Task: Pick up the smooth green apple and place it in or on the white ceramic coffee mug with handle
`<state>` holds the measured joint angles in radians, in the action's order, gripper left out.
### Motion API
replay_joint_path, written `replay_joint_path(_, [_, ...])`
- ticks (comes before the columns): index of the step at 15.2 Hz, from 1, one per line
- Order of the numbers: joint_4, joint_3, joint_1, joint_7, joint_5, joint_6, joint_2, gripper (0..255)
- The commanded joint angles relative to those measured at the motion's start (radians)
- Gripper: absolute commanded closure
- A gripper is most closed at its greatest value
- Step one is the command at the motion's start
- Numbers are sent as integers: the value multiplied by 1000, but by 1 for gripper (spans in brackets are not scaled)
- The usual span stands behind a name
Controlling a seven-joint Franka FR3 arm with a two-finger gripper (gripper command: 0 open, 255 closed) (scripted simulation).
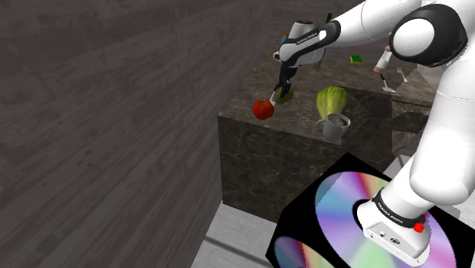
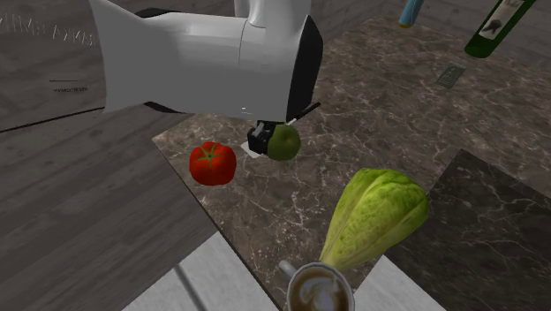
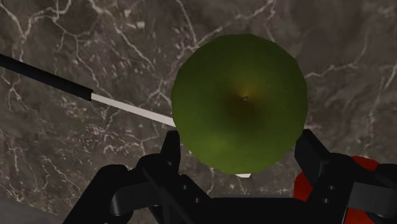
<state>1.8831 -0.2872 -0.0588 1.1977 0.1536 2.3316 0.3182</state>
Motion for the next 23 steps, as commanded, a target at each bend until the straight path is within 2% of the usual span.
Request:
replay_joint_path(1, [-10, -3, -1, -4, -6, -21, -12, 255])
replay_joint_path(23, [-185, -19, -9, -41, -54, -286, -107, 255])
